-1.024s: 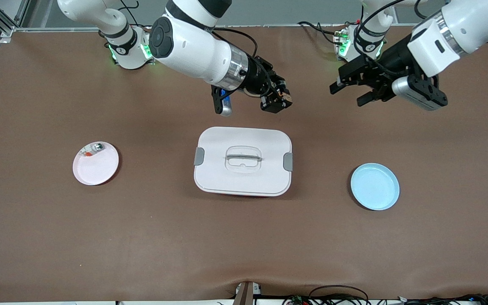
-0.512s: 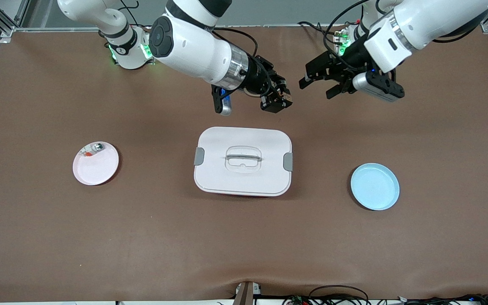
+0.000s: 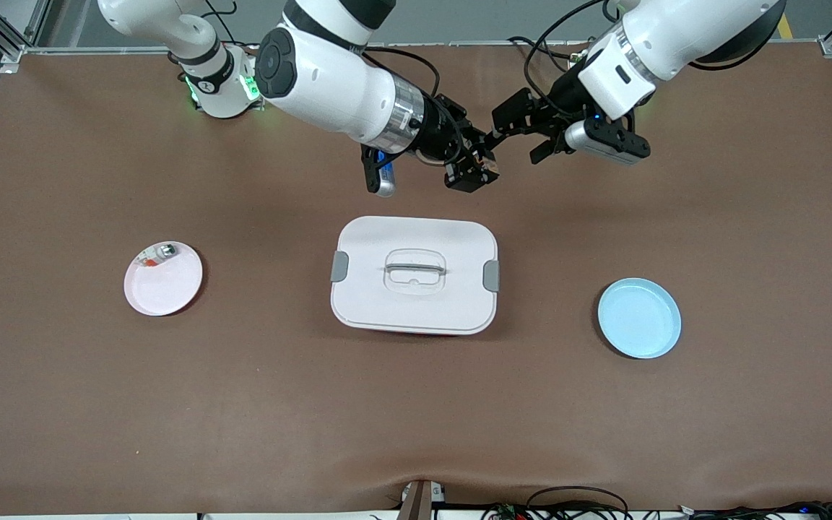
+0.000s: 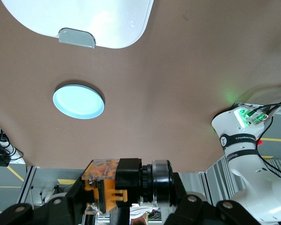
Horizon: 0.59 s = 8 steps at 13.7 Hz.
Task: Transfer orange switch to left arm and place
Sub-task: 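Close the left gripper on the switch held by the right gripper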
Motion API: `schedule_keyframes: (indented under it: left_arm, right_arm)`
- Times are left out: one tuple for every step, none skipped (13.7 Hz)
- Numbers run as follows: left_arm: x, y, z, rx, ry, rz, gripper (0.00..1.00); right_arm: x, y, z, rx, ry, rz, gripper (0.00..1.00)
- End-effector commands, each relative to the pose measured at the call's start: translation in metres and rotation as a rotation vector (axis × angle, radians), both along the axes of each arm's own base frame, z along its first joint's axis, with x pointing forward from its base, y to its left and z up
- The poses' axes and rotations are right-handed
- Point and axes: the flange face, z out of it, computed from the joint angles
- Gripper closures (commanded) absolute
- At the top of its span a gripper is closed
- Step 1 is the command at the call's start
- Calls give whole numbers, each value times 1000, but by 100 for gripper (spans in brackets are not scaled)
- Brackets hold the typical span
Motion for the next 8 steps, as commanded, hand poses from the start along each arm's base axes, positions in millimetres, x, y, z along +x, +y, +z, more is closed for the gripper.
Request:
schedule_keyframes:
  left_arm:
    - [-15, -7, -7, -7, -17, 32, 0]
    - [-18, -11, -9, -4, -18, 26, 0]
    - [-19, -13, -12, -1, -16, 22, 0]
    - [-21, -14, -13, 2, -15, 20, 0]
    - [-23, -14, -13, 4, -17, 18, 0]
    - [-23, -13, -15, 7, -13, 20, 0]
    - [-23, -14, -15, 8, -13, 18, 0]
    - [-23, -15, -16, 8, -12, 17, 0]
  right_arm:
    - [1, 5, 4, 17, 16, -11, 83]
    - [1, 5, 4, 17, 15, -12, 83]
    - [1, 5, 4, 17, 16, -13, 83]
    - [1, 5, 4, 17, 17, -12, 83]
    - [1, 5, 4, 17, 17, -12, 83]
    - [1, 5, 5, 18, 16, -12, 83]
    - [1, 5, 5, 18, 16, -12, 83]
    - [1, 5, 5, 18, 16, -12, 83]
